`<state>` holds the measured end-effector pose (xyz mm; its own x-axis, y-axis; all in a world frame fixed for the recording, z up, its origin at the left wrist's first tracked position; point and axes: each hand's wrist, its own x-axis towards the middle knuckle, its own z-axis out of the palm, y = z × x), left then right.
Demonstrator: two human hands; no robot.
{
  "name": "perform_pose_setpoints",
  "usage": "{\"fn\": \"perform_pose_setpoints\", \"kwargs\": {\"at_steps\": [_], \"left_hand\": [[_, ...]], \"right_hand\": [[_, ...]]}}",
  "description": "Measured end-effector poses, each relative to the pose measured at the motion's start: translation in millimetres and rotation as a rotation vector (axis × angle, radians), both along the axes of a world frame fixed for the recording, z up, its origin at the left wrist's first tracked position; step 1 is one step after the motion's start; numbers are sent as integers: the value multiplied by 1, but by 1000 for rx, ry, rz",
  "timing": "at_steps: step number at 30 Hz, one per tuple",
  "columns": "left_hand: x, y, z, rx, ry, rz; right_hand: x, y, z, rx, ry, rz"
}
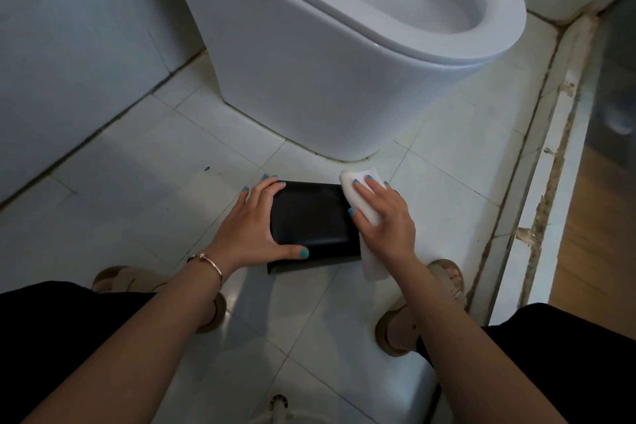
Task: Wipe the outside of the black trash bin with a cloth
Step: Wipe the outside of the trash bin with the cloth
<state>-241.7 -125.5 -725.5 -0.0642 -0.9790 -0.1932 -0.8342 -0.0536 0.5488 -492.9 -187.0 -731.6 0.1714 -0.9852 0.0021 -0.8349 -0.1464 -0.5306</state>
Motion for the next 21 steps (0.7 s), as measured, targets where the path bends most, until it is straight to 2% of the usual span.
{"fn": "perform_pose_setpoints", "kwargs": {"at_steps": [3,6,10,13,17,21], "left_hand": [[-6,-8,5,8,60,131],[-13,-12,5,-6,158,358],[-31,-16,4,82,119,336],[-40,-20,4,168,185,356],[-41,-18,5,154,228,405],[-50,-19,9,147,434,661]], "right_hand": [[-1,2,0,2,1,-6],[0,4,1,-4,12,-5],[1,6,2,-13,16,-6],[1,6,3,-5,4,-16],[1,11,4,-9,-12,-21],[-3,24,3,-36,-50,-36]]}}
